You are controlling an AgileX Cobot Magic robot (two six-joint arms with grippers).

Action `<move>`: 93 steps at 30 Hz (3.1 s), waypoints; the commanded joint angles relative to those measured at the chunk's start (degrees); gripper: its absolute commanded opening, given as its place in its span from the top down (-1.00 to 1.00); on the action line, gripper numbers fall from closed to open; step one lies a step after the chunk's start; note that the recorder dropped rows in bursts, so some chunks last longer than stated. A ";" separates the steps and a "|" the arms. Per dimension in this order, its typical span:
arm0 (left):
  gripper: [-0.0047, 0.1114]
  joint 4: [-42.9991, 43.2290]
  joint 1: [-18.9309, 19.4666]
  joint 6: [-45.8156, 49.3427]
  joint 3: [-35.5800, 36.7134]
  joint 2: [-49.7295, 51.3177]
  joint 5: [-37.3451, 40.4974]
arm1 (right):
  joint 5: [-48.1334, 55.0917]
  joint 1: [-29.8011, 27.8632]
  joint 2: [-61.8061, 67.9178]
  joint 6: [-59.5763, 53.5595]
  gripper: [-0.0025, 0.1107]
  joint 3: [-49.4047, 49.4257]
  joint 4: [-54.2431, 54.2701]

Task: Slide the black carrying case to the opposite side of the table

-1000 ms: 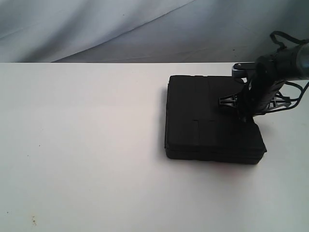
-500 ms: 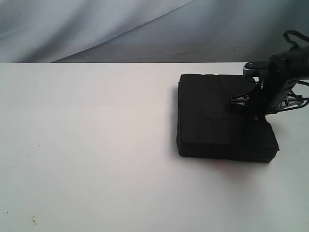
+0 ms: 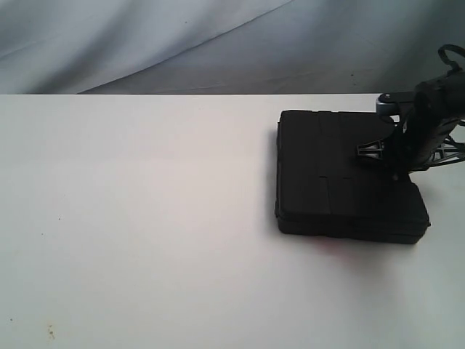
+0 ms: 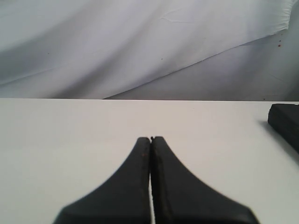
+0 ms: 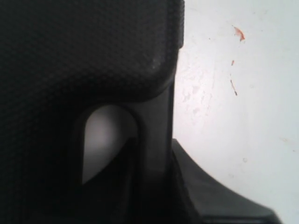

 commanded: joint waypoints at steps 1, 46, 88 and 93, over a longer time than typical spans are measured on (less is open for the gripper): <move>0.92 -0.39 0.08 -0.04 0.27 -0.22 -0.16 | 0.93 -0.84 0.47 -0.51 0.96 0.47 -2.28; 0.92 -0.39 0.08 -0.04 0.27 -0.22 -0.16 | 5.92 0.59 -12.01 0.14 0.20 0.47 0.26; 0.92 -0.39 0.08 -0.04 0.27 -0.22 -0.16 | -11.39 7.81 -86.29 6.11 0.96 50.59 6.10; 0.92 -0.39 0.08 -0.04 0.27 -0.22 -0.16 | -13.74 7.81 -91.13 7.05 0.96 53.53 4.33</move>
